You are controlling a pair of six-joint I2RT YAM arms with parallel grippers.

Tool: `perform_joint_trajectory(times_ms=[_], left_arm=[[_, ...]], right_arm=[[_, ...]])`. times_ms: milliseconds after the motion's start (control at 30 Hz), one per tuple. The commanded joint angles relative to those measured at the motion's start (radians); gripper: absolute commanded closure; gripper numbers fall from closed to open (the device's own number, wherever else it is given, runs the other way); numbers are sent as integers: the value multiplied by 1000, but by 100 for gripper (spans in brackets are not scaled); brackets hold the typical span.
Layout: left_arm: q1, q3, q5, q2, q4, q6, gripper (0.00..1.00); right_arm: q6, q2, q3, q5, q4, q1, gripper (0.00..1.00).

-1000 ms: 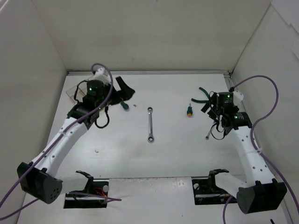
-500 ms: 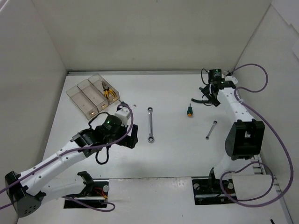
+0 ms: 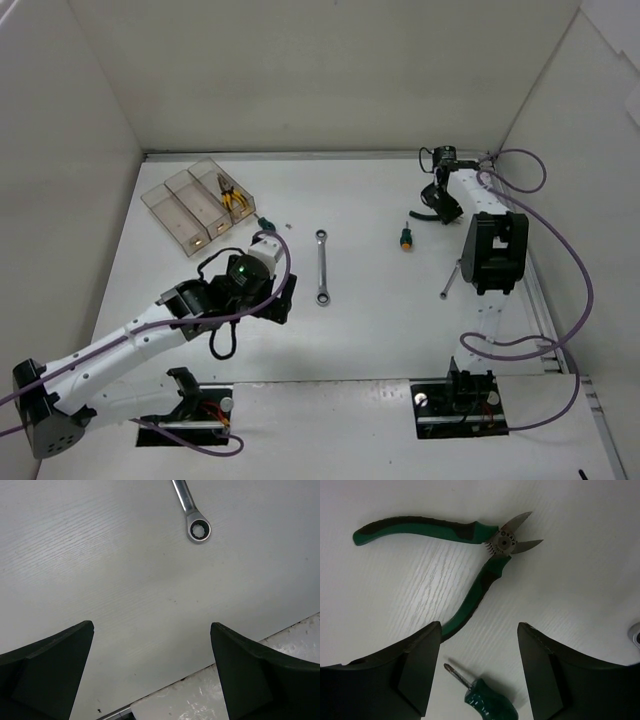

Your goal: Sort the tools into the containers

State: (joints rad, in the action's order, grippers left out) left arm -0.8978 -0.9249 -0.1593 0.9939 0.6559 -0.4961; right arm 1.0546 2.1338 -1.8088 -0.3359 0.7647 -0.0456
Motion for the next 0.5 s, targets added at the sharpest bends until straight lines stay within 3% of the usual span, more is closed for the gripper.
perform_joint_trajectory(times_ms=[0, 267, 400, 467], left_arm=[[-9, -31, -54, 0, 11, -35, 0], [-27, -26, -65, -5, 42, -84, 0], [-36, -20, -74, -14, 65, -110, 0], [-36, -17, -82, -18, 74, -119, 0]], right_arm=[[58, 38, -53, -12, 21, -25, 41], [76, 152, -102, -3, 21, -51, 44], [73, 181, -116, -6, 25, -57, 54], [64, 193, -112, -3, 24, -60, 66]])
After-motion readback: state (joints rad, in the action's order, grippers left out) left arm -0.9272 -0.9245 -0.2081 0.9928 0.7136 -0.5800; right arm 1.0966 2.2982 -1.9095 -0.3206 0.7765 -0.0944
